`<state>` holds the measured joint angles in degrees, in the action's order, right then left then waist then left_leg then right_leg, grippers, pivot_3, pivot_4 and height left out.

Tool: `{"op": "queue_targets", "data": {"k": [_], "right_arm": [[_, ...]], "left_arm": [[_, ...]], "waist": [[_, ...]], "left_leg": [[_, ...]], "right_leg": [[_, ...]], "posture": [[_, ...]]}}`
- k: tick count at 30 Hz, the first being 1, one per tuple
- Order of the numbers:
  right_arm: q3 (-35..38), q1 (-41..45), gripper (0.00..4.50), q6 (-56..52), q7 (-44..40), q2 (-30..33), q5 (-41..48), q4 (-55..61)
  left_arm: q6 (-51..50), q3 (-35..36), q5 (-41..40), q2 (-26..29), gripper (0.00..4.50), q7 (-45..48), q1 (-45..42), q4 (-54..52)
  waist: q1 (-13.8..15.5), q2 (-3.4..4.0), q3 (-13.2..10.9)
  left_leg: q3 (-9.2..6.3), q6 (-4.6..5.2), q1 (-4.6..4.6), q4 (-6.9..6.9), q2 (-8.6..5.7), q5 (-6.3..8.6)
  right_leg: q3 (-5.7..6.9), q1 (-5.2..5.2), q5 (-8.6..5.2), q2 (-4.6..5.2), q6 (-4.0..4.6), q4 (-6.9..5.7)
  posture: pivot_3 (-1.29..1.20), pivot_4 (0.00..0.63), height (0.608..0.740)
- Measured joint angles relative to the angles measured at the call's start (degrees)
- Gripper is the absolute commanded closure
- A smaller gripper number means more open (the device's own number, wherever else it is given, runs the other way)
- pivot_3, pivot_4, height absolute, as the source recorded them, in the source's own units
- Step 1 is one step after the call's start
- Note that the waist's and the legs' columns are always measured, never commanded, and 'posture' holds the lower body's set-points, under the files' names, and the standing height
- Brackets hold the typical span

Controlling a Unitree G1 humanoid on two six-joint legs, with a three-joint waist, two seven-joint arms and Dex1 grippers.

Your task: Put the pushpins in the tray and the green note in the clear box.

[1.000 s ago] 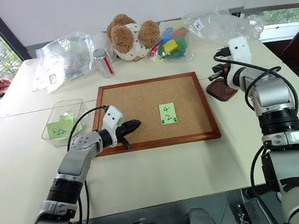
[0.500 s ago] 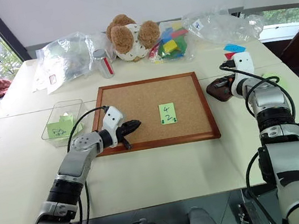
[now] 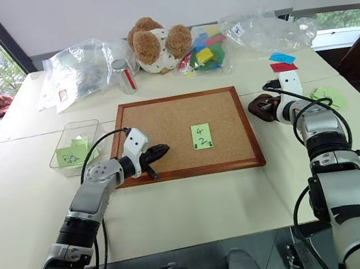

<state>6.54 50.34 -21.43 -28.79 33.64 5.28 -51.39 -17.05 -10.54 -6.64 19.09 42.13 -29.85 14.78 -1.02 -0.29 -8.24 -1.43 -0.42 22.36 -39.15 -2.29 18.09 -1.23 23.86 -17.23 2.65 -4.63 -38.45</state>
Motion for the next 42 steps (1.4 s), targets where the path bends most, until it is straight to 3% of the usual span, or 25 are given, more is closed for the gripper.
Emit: {"op": "queue_targets", "data": {"k": [2,10,20,23,25,33,42], "right_arm": [[0.0,0.0,0.58,0.0,0.0,0.0,0.0,0.0],[0.0,-0.7,0.58,-4.0,-1.7,0.3,0.7,8.5],[-3.3,-13.1,0.58,-23.0,-8.1,-1.5,8.6,47.7],[-5.2,-17.2,1.41,-27.4,-7.2,-3.5,10.7,56.4],[-6.8,-19.7,2.39,-28.9,-6.8,-4.2,11.3,60.2],[-11.4,-24.0,2.39,-30.5,-5.8,-5.0,11.6,65.7],[-13.1,-24.5,2.39,-27.0,-4.8,-5.4,9.4,60.6]], "left_arm": [[0.0,0.0,0.0,0.0,4.25,0.0,0.0,0.0],[0.0,0.0,0.0,0.0,4.25,0.0,0.2,-0.3],[0.0,0.0,0.0,0.0,4.25,0.1,0.2,-0.3],[0.0,0.0,0.0,0.0,4.25,0.1,0.2,-0.3],[0.0,0.0,0.0,0.0,4.25,0.1,0.2,-0.3],[0.0,0.0,0.1,-0.1,4.25,0.1,0.2,-0.2],[0.0,0.0,0.2,-0.1,4.25,0.1,0.4,-0.4]], "waist": [[0.0,0.00,0.0],[0.0,0.01,0.0],[0.2,0.02,0.0],[0.3,0.02,0.0],[0.3,0.02,0.0],[0.3,0.02,0.0],[0.2,0.02,0.0]], "left_leg": [[0.00,0.00,0.00,0.00,0.00,0.00],[0.00,0.00,0.00,0.01,0.00,0.00],[-0.05,0.17,0.01,0.01,0.00,0.10],[-0.05,0.17,0.01,0.00,0.00,0.10],[-0.05,0.16,0.01,0.01,0.00,0.10],[-0.05,0.17,0.01,0.00,0.00,0.10],[-0.05,0.15,0.00,0.01,0.00,0.09]], "right_leg": [[0.00,0.00,0.00,0.00,0.00,0.00],[0.00,0.01,0.00,0.00,0.00,0.00],[0.01,0.01,0.00,0.00,0.00,0.02],[0.01,0.00,0.00,0.00,0.00,0.02],[0.01,0.00,0.00,0.00,0.00,0.03],[0.01,0.00,0.00,0.00,0.00,0.03],[0.02,0.00,0.00,0.00,0.00,0.04]], "posture": [[0.00,0.150,0.740],[0.00,0.150,0.740],[0.00,0.150,0.740],[0.00,0.150,0.740],[0.00,0.150,0.740],[0.00,0.150,0.740],[0.00,0.150,0.740]]}}
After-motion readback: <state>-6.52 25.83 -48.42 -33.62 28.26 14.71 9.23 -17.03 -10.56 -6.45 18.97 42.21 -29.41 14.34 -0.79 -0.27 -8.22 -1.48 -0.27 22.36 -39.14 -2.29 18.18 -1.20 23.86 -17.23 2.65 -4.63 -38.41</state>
